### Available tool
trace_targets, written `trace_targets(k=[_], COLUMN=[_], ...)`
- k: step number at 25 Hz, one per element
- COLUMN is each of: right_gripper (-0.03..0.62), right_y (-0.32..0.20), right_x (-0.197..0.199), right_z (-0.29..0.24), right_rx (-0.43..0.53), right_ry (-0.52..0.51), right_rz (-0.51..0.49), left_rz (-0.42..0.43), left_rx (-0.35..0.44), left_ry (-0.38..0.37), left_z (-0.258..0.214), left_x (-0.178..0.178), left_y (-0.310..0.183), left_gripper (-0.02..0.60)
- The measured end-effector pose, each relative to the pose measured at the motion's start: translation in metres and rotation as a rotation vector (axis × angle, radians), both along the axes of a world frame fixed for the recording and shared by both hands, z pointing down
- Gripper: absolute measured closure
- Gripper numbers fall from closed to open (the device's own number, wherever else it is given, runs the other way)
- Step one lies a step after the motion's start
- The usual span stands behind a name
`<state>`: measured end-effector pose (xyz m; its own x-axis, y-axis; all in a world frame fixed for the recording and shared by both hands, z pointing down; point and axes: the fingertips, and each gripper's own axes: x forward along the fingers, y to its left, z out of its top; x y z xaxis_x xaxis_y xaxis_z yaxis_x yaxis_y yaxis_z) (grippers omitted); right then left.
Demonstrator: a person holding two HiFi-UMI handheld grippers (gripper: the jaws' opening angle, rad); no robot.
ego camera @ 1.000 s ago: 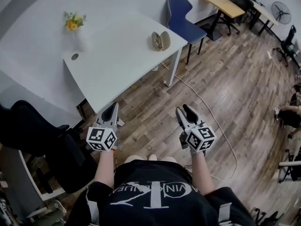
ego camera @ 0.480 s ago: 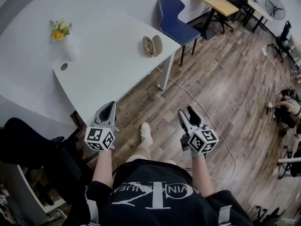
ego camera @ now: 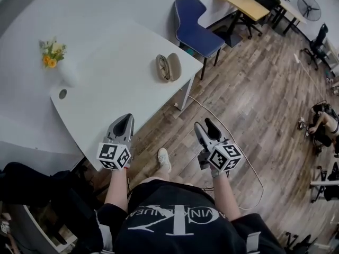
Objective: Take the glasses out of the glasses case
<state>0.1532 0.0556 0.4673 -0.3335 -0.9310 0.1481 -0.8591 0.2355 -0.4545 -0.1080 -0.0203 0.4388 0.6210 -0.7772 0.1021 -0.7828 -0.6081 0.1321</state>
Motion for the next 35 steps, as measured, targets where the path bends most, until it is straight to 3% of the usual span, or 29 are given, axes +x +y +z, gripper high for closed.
trace_targets(k=[19,29,35], right_gripper=[0.384,0.387,0.391], right_y=[-0.203,-0.261,-0.299], right_x=[-0.026,-0.047,-0.052], right_z=[0.028,0.039,0.058], right_rx=[-0.100,-0.189,-0.297], right_ry=[-0.062,-0.014,0.033], right_rz=[-0.074,-0.092,-0.056], left_rz=[0.029,0.020,0.014], left_rx=[-0.073,-0.100,-0.099], left_ry=[0.007,-0.001,-0.004], left_z=[0.040,0.050,0.053], left_x=[0.025,0.032,0.033], left_y=[-0.171,-0.196,-0.213], left_gripper=[0.568,0.568,0.568])
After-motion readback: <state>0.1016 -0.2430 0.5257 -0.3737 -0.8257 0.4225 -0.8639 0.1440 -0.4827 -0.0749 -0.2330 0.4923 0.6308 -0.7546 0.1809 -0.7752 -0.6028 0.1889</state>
